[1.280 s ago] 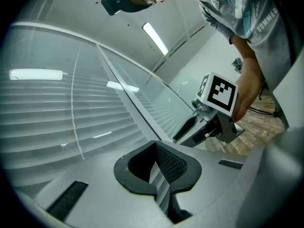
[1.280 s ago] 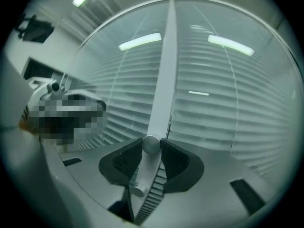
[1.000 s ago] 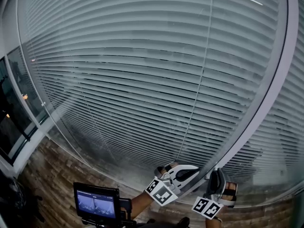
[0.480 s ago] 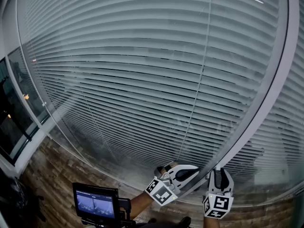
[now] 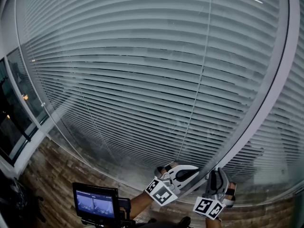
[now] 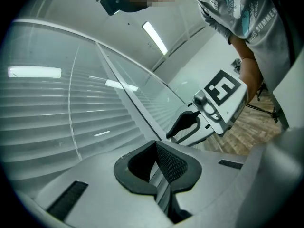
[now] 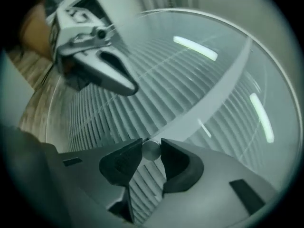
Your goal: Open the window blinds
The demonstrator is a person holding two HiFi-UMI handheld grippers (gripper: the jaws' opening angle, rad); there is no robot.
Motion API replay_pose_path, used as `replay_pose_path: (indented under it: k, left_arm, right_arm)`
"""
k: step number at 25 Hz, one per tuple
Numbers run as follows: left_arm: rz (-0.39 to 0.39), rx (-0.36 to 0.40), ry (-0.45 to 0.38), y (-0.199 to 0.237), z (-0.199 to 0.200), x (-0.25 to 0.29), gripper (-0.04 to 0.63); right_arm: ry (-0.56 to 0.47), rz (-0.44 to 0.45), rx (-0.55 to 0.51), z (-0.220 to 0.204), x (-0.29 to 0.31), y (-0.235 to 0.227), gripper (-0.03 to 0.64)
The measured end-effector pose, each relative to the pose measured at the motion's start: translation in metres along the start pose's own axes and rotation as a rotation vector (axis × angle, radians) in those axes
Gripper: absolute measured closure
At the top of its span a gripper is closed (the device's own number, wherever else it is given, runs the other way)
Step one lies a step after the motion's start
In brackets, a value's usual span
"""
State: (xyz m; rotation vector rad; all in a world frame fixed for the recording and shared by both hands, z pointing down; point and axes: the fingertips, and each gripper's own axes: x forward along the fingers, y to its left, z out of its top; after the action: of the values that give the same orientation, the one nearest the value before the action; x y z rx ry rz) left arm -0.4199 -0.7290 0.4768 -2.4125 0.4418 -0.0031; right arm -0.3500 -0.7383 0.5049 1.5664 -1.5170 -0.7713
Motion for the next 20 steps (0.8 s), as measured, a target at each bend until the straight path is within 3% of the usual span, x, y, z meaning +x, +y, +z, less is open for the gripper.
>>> replay_pose_path:
  k: [2, 4, 6, 10, 12, 15, 20]
  left_arm:
    - [-0.003, -0.001, -0.003, 0.001, 0.002, 0.002, 0.591]
    - [-0.005, 0.000, -0.005, 0.000, 0.002, 0.003, 0.591]
    - [-0.005, 0.000, -0.006, -0.001, 0.002, 0.002, 0.591]
    - [-0.005, 0.009, -0.013, -0.001, 0.006, 0.001, 0.591]
    - [0.001, 0.011, -0.017, 0.002, 0.009, 0.000, 0.591]
    - [0.006, 0.008, -0.015, 0.005, 0.009, 0.001, 0.591]
    - [0.003, 0.008, -0.011, 0.002, 0.008, 0.000, 0.591]
  right_arm:
    - [0.021, -0.010, -0.221, 0.000, 0.001, 0.004, 0.499]
    - [0.005, -0.001, -0.255, 0.000, 0.001, 0.004, 0.499]
    - [-0.026, 0.026, -0.109, 0.001, 0.000, 0.002, 0.499]
    - [-0.094, 0.095, 0.574, -0.003, -0.006, -0.008, 0.497]
    - [-0.108, 0.104, 0.774, -0.005, -0.007, -0.014, 0.497]
    - [-0.107, 0.096, 0.847, -0.010, -0.003, -0.019, 0.499]
    - [-0.080, 0.089, 0.841, -0.011, 0.001, -0.017, 0.498]
